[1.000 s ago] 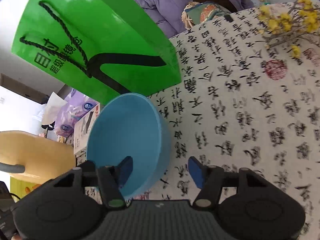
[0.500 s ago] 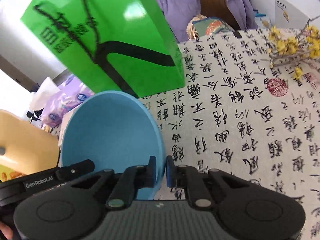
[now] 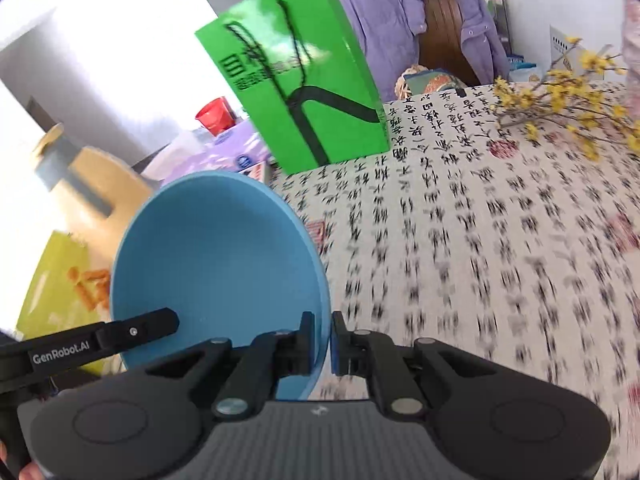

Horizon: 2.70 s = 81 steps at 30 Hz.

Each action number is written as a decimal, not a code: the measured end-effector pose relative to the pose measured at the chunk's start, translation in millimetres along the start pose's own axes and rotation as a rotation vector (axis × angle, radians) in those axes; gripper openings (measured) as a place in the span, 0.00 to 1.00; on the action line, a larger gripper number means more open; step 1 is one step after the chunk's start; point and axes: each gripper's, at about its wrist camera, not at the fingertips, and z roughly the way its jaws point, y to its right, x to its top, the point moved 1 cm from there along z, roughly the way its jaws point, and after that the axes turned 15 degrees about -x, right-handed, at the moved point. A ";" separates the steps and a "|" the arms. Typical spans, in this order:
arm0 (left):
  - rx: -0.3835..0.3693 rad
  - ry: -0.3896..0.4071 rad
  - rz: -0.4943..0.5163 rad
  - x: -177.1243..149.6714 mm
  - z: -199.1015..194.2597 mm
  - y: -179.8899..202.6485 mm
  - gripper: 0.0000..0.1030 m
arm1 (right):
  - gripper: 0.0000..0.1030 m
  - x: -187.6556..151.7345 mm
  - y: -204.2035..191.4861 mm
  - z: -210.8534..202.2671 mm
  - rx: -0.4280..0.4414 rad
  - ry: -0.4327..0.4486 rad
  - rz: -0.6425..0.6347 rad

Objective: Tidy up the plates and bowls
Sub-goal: 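Close the right tool on the bowl rim while the left tool grips it too, then carry the third blue bowl with both tools and lower it into the nested bowls, then open both tools and release the bowl into the stack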

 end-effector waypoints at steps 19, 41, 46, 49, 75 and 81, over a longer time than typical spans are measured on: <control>0.058 0.285 0.111 -239.2 -147.8 51.2 0.09 | 0.08 -250.7 31.1 -138.0 0.016 0.241 -0.132; -0.005 0.317 0.161 -241.9 -137.6 99.0 0.08 | 0.08 -260.7 64.1 -172.9 -0.013 0.369 -0.144; -0.097 0.279 0.190 -222.9 -99.4 140.1 0.09 | 0.08 -233.6 114.5 -185.5 -0.034 0.348 -0.070; -0.138 0.225 0.196 -218.0 -66.6 161.2 0.08 | 0.08 -216.0 147.5 -186.4 -0.077 0.321 -0.039; -0.123 0.134 0.133 -203.2 1.8 154.7 0.09 | 0.21 -187.0 215.7 -140.2 -0.156 0.278 -0.089; -0.090 0.168 0.251 -213.9 -5.1 165.7 0.27 | 0.22 -183.6 231.1 -148.0 -0.119 0.294 -0.056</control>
